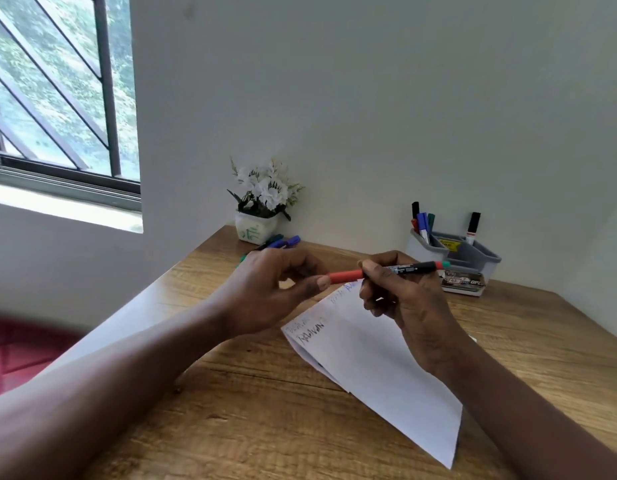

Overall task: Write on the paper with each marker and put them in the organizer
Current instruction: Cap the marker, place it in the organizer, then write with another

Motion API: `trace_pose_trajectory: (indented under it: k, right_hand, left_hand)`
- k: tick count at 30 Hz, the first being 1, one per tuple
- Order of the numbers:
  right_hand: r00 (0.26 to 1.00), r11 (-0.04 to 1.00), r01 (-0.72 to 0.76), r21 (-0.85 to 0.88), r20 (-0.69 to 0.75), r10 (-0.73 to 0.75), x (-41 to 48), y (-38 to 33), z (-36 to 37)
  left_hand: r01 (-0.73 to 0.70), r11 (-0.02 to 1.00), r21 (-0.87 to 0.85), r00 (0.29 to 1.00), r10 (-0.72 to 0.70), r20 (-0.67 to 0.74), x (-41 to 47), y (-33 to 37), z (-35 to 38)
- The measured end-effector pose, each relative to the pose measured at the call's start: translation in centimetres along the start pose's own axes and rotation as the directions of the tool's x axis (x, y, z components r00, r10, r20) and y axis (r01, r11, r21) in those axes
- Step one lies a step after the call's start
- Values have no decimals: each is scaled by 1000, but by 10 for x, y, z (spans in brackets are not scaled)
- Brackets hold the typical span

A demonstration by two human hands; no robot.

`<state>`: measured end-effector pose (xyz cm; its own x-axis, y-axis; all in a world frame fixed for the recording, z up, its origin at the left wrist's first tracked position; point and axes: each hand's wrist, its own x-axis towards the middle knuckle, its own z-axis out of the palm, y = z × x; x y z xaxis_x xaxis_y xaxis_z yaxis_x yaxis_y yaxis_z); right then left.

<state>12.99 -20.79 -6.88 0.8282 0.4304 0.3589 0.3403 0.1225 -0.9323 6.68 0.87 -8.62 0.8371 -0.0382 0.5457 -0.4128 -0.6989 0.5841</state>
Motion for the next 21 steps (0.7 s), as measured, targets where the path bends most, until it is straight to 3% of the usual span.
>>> trace_pose_trajectory:
  k: [5,9,12,14,17,21]
  right_hand:
    - [994,996,-61,-59,-92,56,9,9,-19]
    - [990,995,-80,53,-110,86,10,0,-33]
    - [977,993,-48,107,-203,69,17,-8,-50]
    - [940,998,-15,64,-340,36,26,-14,-64]
    - [828,998,7,-58,-559,-38,45,-25,-90]
    - [730,973,-38,-227,-671,-128,77,-42,-133]
  left_hand:
    - [75,936,343,982,-128,136,3,-6,-8]
    - [108,908,404,951,-213,224,10,-1,-2]
    - [73,889,452,929,-226,294,12,-4,5]
    - [35,885,464,905,-225,361,12,-5,4]
    - [7,879,477,882,-231,412,13,-8,4]
    - [-18,869,495,881,-220,419,17,-14,5]
